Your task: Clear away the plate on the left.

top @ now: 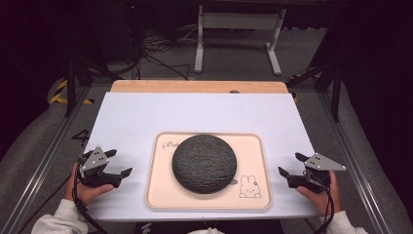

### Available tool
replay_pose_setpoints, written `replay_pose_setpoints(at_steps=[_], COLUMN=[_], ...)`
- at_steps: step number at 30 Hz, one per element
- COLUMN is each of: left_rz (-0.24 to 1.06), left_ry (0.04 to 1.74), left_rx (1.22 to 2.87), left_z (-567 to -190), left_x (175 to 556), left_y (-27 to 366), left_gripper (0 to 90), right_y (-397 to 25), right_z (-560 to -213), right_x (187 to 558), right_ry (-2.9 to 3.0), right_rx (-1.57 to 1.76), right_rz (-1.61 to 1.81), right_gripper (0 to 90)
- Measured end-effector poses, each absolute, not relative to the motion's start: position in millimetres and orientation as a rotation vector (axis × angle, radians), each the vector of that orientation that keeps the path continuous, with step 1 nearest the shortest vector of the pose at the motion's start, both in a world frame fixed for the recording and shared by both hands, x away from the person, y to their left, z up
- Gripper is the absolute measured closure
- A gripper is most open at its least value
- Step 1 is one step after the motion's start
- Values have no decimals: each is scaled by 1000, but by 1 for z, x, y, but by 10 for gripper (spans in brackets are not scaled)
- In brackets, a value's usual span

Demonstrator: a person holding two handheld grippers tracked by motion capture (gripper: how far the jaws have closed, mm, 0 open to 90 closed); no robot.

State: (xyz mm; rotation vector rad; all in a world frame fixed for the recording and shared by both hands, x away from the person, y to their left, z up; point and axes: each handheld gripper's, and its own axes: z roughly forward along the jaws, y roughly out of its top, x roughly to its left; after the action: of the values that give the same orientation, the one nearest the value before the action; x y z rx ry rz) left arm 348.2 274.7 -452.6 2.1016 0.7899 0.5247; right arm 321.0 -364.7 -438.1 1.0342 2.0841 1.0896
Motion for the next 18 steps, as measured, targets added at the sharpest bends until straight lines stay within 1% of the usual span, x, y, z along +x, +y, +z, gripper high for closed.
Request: replay_pose_setpoints(at_steps=[18], left_rz=[510], left_ry=[792], left_rx=[2126], left_z=[-455], left_x=[352], left_y=[268], left_gripper=[135], right_y=[-365], right_z=[-442], right_x=[323], right_ry=[2094], right_rx=[1054], right_rz=[1090], right_gripper=[149])
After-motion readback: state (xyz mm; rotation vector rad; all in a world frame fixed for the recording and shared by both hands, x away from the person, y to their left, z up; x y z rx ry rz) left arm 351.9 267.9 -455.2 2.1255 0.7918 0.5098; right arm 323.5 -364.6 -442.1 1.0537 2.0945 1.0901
